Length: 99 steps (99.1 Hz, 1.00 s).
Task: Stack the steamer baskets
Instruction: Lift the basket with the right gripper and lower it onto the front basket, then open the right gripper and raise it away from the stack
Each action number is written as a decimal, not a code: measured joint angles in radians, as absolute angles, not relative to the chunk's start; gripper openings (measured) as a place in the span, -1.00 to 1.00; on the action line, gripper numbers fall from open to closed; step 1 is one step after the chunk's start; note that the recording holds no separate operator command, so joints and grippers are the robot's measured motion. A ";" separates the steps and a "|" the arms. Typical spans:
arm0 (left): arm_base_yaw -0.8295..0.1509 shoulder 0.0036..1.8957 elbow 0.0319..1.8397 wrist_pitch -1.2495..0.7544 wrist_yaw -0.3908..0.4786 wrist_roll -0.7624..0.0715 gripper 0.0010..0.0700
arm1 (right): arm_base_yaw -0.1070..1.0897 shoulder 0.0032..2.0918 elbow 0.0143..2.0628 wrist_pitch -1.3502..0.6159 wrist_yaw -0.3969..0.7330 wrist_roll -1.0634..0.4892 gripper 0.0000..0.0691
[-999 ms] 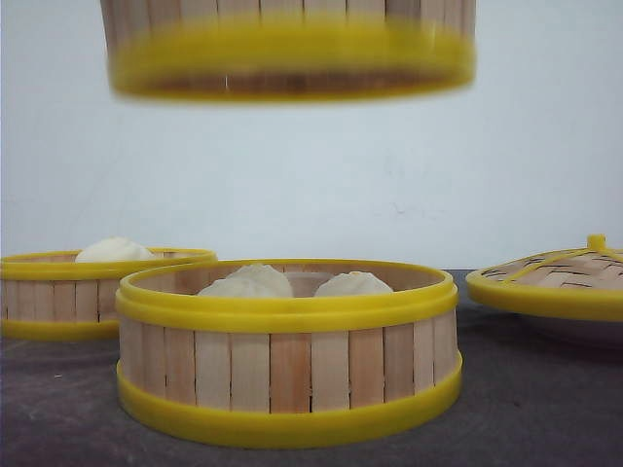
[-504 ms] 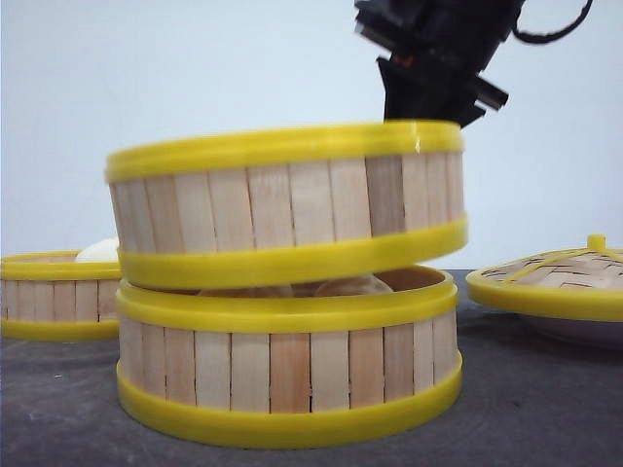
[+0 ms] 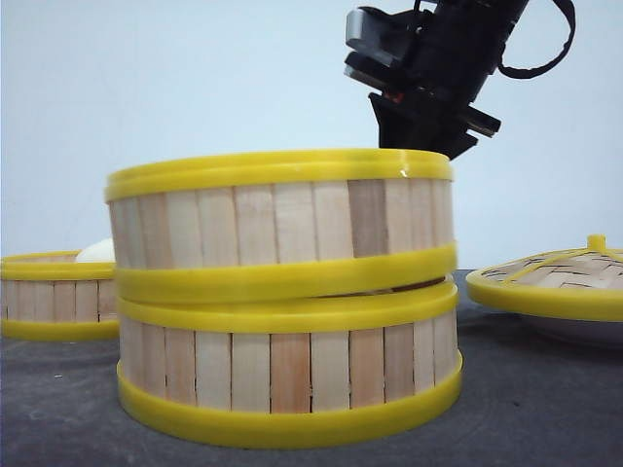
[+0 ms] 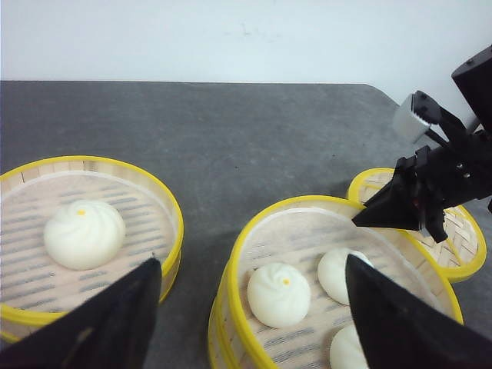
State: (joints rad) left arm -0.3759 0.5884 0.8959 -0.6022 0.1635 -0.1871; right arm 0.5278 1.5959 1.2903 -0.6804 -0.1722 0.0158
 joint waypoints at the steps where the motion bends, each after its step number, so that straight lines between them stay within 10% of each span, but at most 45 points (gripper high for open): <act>1: -0.376 0.588 0.896 -0.602 0.163 -0.186 0.32 | 0.528 1.596 1.290 -0.682 -0.170 0.015 -0.90; 45: -0.376 0.588 0.896 -0.602 0.163 -0.176 0.32 | 0.518 1.596 1.290 -0.707 -0.160 0.015 -0.89; 66: -0.376 0.588 0.896 -0.602 0.163 -0.176 0.32 | 0.516 1.596 1.290 -0.701 -0.157 0.016 -0.14; 99: -0.376 0.590 0.896 -0.602 0.147 -0.176 0.32 | 0.515 1.466 1.308 -0.666 -0.157 0.016 -0.03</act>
State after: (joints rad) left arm -0.3759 0.5900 0.8959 -0.6022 0.1474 -0.1761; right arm 0.5152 1.4658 1.3083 -0.6662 -0.1570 0.0158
